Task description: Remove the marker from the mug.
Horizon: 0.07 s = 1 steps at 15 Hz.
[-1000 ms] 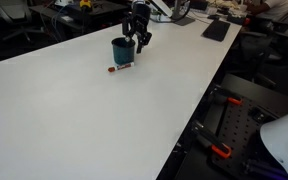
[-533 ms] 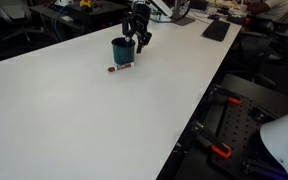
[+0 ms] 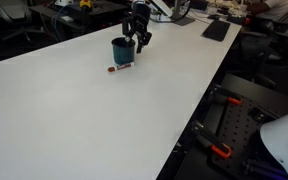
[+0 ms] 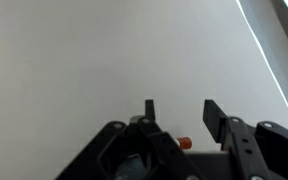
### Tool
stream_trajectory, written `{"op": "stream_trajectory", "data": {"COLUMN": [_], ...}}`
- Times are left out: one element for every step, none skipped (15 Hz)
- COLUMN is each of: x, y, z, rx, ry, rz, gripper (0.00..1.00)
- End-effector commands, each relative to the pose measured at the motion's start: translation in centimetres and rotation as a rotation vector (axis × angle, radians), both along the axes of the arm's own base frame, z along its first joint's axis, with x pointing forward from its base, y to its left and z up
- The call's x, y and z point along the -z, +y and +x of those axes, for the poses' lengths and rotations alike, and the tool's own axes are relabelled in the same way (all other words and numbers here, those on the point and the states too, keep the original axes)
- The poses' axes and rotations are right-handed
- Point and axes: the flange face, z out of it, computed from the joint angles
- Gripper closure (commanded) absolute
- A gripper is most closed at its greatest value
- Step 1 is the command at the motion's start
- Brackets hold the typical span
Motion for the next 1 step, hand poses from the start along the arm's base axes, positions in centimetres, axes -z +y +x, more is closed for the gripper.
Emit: {"op": "stream_trajectory", "data": {"x": [0.00], "y": [-0.09], "z": [0.06], "rx": [-0.001], "ry": [0.001], "rz": [0.000], "gripper": [0.45]}}
